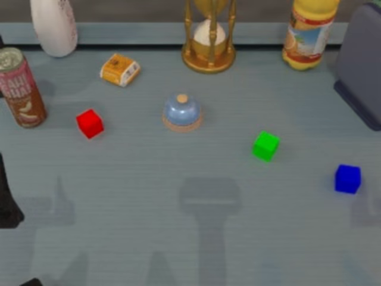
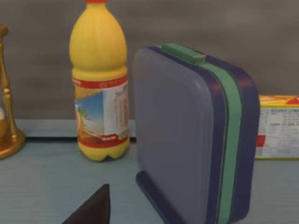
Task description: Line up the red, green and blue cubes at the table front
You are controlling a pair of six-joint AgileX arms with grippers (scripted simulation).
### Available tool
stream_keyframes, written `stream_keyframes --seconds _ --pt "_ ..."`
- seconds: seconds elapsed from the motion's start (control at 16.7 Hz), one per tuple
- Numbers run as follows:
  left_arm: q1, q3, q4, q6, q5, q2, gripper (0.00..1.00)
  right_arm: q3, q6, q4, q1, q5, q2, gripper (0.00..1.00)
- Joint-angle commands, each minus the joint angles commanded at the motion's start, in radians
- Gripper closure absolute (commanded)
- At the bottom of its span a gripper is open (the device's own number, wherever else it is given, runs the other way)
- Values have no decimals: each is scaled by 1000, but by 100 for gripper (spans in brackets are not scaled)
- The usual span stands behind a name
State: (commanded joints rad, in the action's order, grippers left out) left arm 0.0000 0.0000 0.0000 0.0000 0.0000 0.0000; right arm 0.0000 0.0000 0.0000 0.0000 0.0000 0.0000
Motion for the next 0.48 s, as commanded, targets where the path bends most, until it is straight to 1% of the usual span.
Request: stream_keyframes --seconds 0.24,0.48 --pt "-10 28 -23 10 7 29 0 0 0 0 0 0 0 0" --pt "-57 187 -159 68 35 201 0 0 0 0 0 0 0 0"
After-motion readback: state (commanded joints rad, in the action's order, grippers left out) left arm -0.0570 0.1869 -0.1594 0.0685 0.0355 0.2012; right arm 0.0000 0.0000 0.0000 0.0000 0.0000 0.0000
